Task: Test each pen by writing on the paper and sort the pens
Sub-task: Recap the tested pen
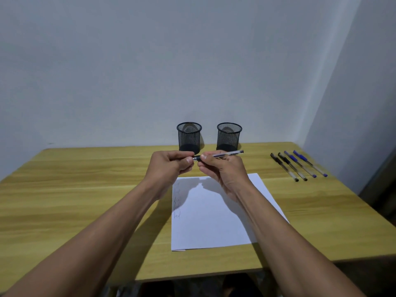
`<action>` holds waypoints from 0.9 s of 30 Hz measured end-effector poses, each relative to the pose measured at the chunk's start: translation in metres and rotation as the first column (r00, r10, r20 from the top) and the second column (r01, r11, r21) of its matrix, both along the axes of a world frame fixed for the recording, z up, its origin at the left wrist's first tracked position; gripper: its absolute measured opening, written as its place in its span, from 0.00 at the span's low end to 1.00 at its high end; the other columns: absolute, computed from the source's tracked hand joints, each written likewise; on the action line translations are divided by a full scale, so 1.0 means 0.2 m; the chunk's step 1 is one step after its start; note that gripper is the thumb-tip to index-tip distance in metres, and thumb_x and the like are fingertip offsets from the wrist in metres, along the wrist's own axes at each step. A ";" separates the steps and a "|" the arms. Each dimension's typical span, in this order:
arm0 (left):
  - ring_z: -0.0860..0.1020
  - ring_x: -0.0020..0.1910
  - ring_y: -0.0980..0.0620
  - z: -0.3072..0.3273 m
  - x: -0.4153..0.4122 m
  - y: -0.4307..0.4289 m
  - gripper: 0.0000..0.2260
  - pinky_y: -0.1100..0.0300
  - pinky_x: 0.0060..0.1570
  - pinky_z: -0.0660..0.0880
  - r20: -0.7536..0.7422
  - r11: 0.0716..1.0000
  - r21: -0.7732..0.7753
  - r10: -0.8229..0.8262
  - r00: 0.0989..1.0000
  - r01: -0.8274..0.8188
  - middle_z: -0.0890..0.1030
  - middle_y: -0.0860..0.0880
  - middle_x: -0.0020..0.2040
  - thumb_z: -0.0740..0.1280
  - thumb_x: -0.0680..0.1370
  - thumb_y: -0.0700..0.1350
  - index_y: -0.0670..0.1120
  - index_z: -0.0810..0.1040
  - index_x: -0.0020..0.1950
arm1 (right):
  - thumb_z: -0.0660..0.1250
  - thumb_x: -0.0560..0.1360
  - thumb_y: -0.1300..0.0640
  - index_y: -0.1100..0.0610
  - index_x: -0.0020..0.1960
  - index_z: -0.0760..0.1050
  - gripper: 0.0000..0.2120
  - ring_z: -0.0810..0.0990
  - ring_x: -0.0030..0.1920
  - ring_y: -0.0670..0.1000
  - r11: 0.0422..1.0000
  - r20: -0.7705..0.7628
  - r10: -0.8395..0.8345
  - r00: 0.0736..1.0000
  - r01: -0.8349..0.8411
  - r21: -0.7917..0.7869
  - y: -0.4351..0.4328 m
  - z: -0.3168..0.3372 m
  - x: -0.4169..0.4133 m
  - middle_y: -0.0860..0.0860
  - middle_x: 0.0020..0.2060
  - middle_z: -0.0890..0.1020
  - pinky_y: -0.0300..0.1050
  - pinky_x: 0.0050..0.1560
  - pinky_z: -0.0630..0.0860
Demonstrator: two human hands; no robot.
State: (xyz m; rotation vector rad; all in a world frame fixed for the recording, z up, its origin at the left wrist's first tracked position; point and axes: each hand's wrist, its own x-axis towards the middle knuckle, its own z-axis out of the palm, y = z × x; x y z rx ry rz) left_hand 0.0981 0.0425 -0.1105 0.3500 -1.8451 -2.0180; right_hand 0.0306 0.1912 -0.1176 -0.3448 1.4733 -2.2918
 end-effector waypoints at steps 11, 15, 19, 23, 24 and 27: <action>0.84 0.46 0.48 0.03 -0.02 0.00 0.07 0.59 0.51 0.81 0.051 0.998 0.063 0.020 0.999 -0.023 0.85 0.41 0.46 0.70 0.75 0.32 0.38 0.83 0.51 | 0.72 0.76 0.65 0.65 0.51 0.83 0.04 0.85 0.41 0.52 0.995 -0.040 0.009 0.999 -0.005 0.104 0.12 0.08 -0.06 0.56 0.38 0.85 0.43 0.45 0.85; 0.84 0.44 0.48 0.05 -0.03 0.03 0.06 0.61 0.49 0.81 0.052 0.998 0.057 0.021 0.998 -0.024 0.84 0.41 0.45 0.70 0.75 0.31 0.38 0.83 0.50 | 0.77 0.73 0.63 0.61 0.50 0.86 0.06 0.82 0.39 0.46 0.940 -0.247 0.037 0.968 0.050 0.337 0.21 0.13 -0.08 0.48 0.35 0.84 0.42 0.41 0.83; 0.83 0.44 0.49 0.05 -0.03 0.08 0.06 0.60 0.50 0.81 0.014 1.000 -0.008 0.027 1.000 -0.026 0.83 0.41 0.44 0.70 0.75 0.31 0.39 0.83 0.48 | 0.79 0.70 0.61 0.54 0.44 0.87 0.04 0.80 0.39 0.44 0.866 -0.387 0.049 0.921 0.154 0.477 0.28 0.16 -0.09 0.48 0.36 0.85 0.40 0.38 0.77; 0.81 0.43 0.49 0.05 -0.03 0.10 0.05 0.57 0.53 0.81 0.010 0.998 -0.058 0.014 1.000 -0.013 0.82 0.41 0.43 0.70 0.75 0.32 0.39 0.83 0.49 | 0.79 0.70 0.59 0.54 0.42 0.87 0.02 0.74 0.33 0.43 0.788 -0.531 0.093 0.842 0.264 0.557 0.32 0.14 -0.10 0.45 0.30 0.81 0.37 0.36 0.69; 0.81 0.43 0.49 0.05 -0.03 0.10 0.05 0.56 0.53 0.81 0.012 0.998 -0.067 0.010 1.000 -0.010 0.82 0.41 0.43 0.70 0.75 0.32 0.39 0.83 0.49 | 0.78 0.70 0.59 0.54 0.43 0.87 0.02 0.74 0.32 0.42 0.762 -0.559 0.113 0.821 0.290 0.579 0.32 0.14 -0.09 0.44 0.29 0.80 0.36 0.35 0.68; 0.80 0.43 0.48 0.05 -0.03 0.11 0.06 0.55 0.53 0.80 0.013 0.995 -0.099 0.002 1.000 -0.001 0.81 0.41 0.43 0.70 0.76 0.32 0.40 0.84 0.49 | 0.76 0.72 0.57 0.52 0.45 0.87 0.02 0.75 0.33 0.42 0.659 -0.626 0.204 0.753 0.367 0.656 0.33 0.14 -0.07 0.47 0.36 0.85 0.38 0.36 0.71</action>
